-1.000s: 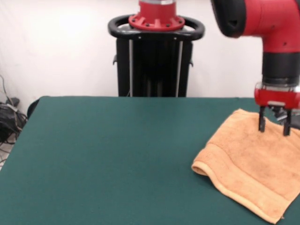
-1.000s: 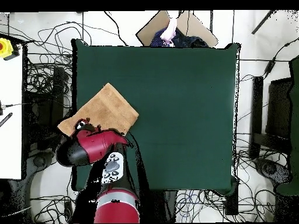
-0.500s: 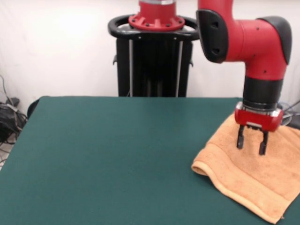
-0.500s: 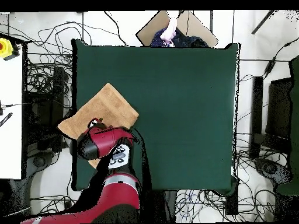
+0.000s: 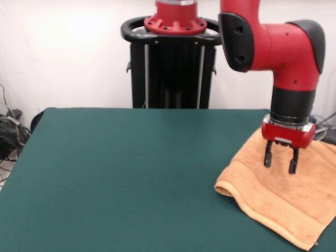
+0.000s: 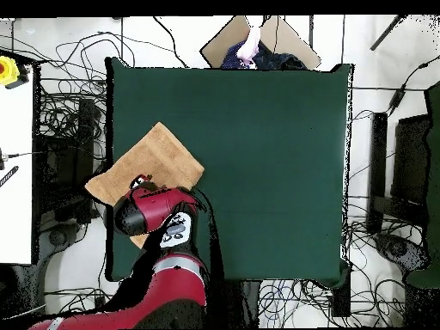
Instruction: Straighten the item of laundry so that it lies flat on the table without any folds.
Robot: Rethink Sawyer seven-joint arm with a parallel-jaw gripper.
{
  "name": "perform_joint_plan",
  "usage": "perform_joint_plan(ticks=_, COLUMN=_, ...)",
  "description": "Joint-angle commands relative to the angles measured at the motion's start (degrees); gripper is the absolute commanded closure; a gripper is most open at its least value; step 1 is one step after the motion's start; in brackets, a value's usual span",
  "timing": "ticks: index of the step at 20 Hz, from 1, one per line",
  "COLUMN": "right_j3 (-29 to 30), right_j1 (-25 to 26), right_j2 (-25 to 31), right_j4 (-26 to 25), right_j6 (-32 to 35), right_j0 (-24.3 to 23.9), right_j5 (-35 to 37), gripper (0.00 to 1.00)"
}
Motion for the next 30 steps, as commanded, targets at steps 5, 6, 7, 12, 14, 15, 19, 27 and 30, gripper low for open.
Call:
perform_joint_plan(ticks=5, right_j3=-0.7, right_j1=-2.9, right_j2=2.5, right_j4=1.9, right_j6=0.3, right_j0=-4.6, right_j5=11.3, gripper=0.00)
perform_joint_plan(ticks=6, right_j3=-0.7, right_j1=-3.3, right_j2=3.0, right_j4=1.7, right_j6=-0.6, right_j0=-5.4, right_j5=12.8, gripper=0.00)
perform_joint_plan(ticks=7, right_j3=-0.6, right_j1=-3.8, right_j2=3.4, right_j4=1.5, right_j6=-1.2, right_j0=-6.1, right_j5=14.0, gripper=0.00)
perform_joint_plan(ticks=12, right_j3=-0.5, right_j1=-6.4, right_j2=4.2, right_j4=0.1, right_j6=-3.4, right_j0=-8.4, right_j5=17.9, gripper=0.00)
perform_joint_plan(ticks=14, right_j3=-0.6, right_j1=-6.9, right_j2=4.8, right_j4=-0.4, right_j6=-3.9, right_j0=-9.3, right_j5=18.8, gripper=0.00)
perform_joint_plan(ticks=15, right_j3=-0.6, right_j1=-7.0, right_j2=5.2, right_j4=-0.6, right_j6=-4.1, right_j0=-9.8, right_j5=19.0, gripper=0.00)
perform_joint_plan(ticks=19, right_j3=-0.7, right_j1=-6.0, right_j2=6.4, right_j4=-1.7, right_j6=-4.3, right_j0=-11.3, right_j5=17.8, gripper=0.00)
perform_joint_plan(ticks=27, right_j3=-0.7, right_j1=-2.1, right_j2=6.6, right_j4=-3.3, right_j6=-2.9, right_j0=-11.5, right_j5=12.3, gripper=0.00)
perform_joint_plan(ticks=30, right_j3=-0.1, right_j1=-2.0, right_j2=6.1, right_j4=-3.6, right_j6=-2.0, right_j0=-10.8, right_j5=11.8, gripper=0.00)
